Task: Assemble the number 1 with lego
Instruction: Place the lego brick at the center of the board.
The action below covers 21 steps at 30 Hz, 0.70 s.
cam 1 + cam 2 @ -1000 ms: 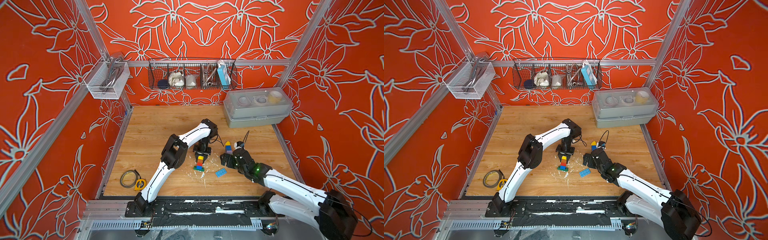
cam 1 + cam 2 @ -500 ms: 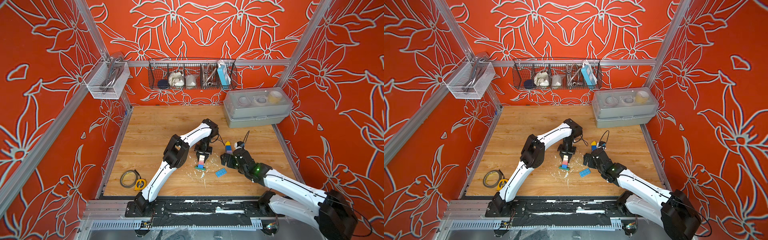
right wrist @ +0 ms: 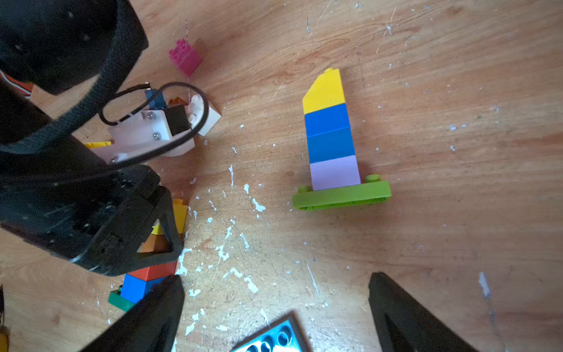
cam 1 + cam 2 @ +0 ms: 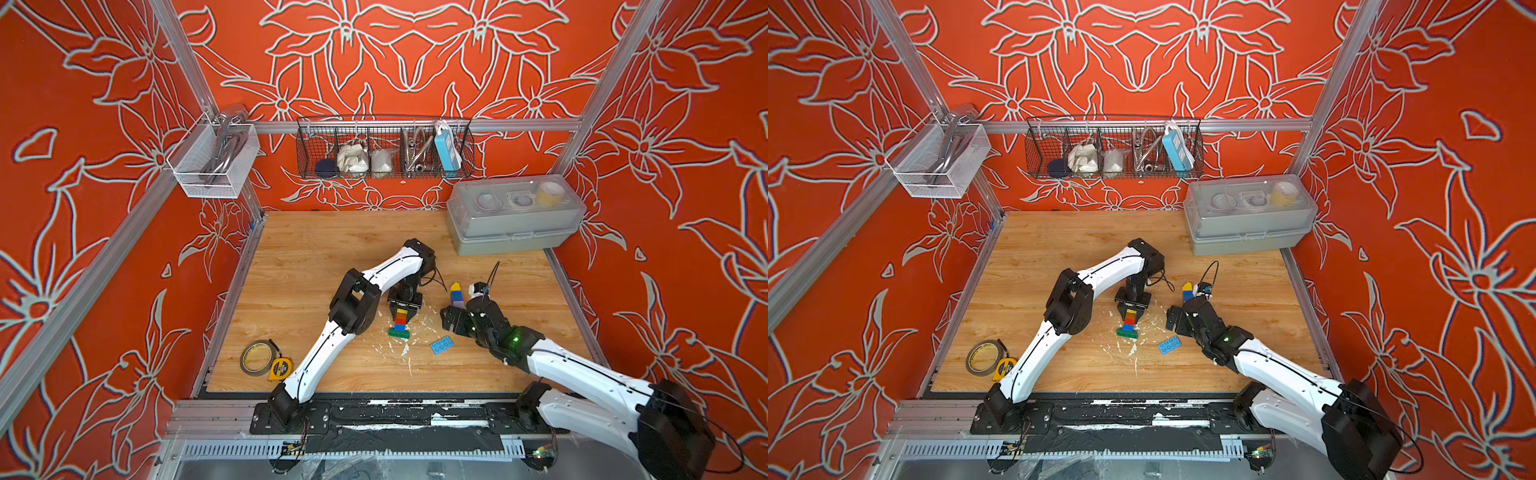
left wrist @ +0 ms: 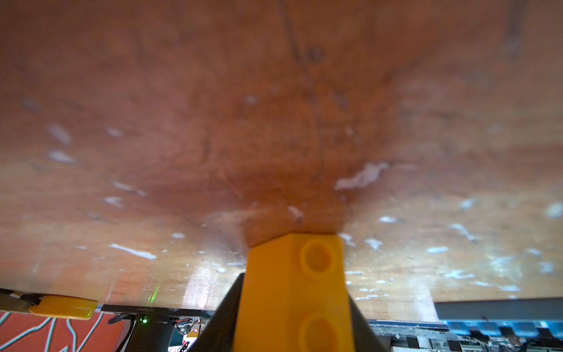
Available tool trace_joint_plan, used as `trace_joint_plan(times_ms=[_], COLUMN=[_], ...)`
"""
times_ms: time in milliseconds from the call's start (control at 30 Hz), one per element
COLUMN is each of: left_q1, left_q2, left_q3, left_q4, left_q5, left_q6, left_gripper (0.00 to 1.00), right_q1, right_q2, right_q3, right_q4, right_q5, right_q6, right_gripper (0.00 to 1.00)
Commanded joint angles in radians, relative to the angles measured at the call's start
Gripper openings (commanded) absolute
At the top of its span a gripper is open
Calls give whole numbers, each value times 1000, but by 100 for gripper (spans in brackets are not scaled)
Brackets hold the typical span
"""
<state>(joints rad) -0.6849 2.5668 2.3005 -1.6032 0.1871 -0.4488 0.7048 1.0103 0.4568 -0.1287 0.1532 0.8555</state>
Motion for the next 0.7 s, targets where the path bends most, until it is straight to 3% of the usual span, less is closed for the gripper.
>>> trace_joint_plan(times_ms=[0, 433, 567, 667], left_q1=[8, 13, 12, 12], left_q2=[8, -105, -274, -425], left_q3=[32, 8, -199, -400], left_q4=[-11, 24, 148, 263], left_q5=[-20, -51, -46, -54], left_q6=[-7, -29, -87, -135], left_gripper=[47, 83, 99, 99], right_q1=[-6, -7, -7, -7], right_q2=[-2, 2, 1, -3], right_q3=[-13, -10, -11, -13], right_q4=[6, 0, 3, 1], right_q5=[-6, -2, -3, 0], right_q6=[10, 13, 14, 16], right_gripper=[100, 100, 100, 100])
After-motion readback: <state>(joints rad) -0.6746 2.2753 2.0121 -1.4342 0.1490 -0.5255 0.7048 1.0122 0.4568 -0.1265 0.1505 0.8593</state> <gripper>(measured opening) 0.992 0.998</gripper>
